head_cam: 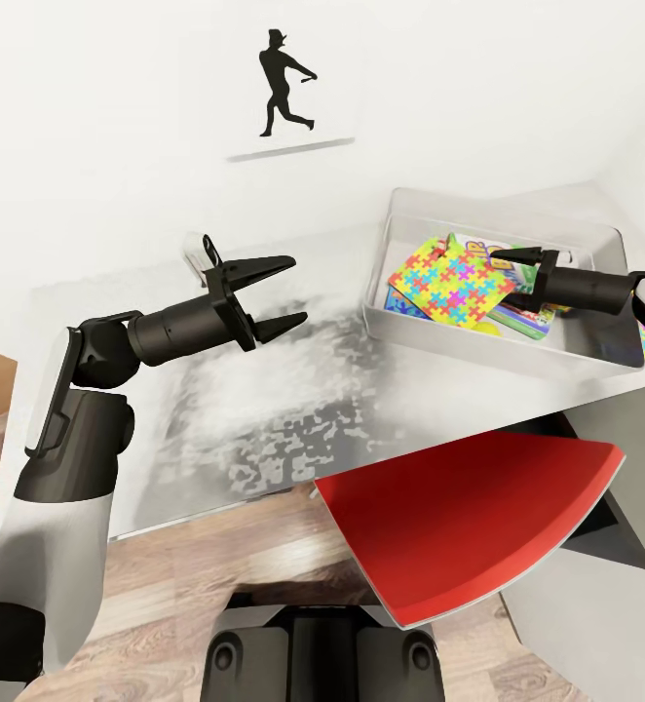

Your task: Put all the toys in the child's room - the three board games (two on the bed and one on the table), the two jigsaw puzzles on the table, and the tennis ball on the table - inside the toy box on the table in the child's room.

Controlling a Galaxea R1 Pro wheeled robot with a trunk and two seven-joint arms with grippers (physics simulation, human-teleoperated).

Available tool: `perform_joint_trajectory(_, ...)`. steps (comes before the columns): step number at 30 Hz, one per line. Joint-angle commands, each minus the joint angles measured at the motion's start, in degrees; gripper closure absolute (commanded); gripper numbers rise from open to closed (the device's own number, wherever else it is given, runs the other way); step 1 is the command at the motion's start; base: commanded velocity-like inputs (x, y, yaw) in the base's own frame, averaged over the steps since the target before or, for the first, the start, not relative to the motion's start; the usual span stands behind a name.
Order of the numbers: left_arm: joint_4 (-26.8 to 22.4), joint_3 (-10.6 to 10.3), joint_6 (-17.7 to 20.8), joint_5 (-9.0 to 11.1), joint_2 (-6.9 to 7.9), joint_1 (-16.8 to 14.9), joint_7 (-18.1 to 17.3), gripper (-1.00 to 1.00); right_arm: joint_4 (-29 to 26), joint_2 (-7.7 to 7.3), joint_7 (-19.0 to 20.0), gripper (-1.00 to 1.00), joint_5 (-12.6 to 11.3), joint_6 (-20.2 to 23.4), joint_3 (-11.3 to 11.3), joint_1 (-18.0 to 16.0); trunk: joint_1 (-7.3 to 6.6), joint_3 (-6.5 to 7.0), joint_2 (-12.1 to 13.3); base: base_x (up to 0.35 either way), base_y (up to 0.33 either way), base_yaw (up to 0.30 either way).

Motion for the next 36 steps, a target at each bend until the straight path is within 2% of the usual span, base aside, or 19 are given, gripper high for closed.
perform_joint_trajectory(1, 0.0, 0.0, 0.0, 0.6, 0.03, 0.0, 0.6, -1.0, 0.1, -0.06, 0.5, -1.0, 0.2, 0.0, 0.3, -0.1, 0.03, -0.07, -0.1, 0.0, 0.0, 0.0)
perform_joint_trajectory(13, 0.0, 0.0, 0.0, 0.6, 0.02, 0.0, 0.6, -1.0, 0.1, -0.91, 0.5, -1.0, 0.2, 0.0, 0.2, -0.2, 0.03, -0.07, -0.1, 0.0, 0.0, 0.0)
perform_joint_trajectory(25, 0.0, 0.0, 0.0, 0.6, 0.01, 0.0, 0.6, -1.0, -0.1, -4.33, 0.5, -1.0, 0.3, 0.0, 0.1, -2.4, 0.03, -0.07, -0.1, 0.0, 0.0, 0.0)
perform_joint_trajectory(36, 0.0, 0.0, 0.0, 0.6, 0.02, 0.0, 0.6, -1.0, -1.1, -5.08, 0.5, -1.0, 0.2, 0.0, 0.1, -2.7, 0.03, -0.07, -0.1, 0.0, 0.0, 0.0)
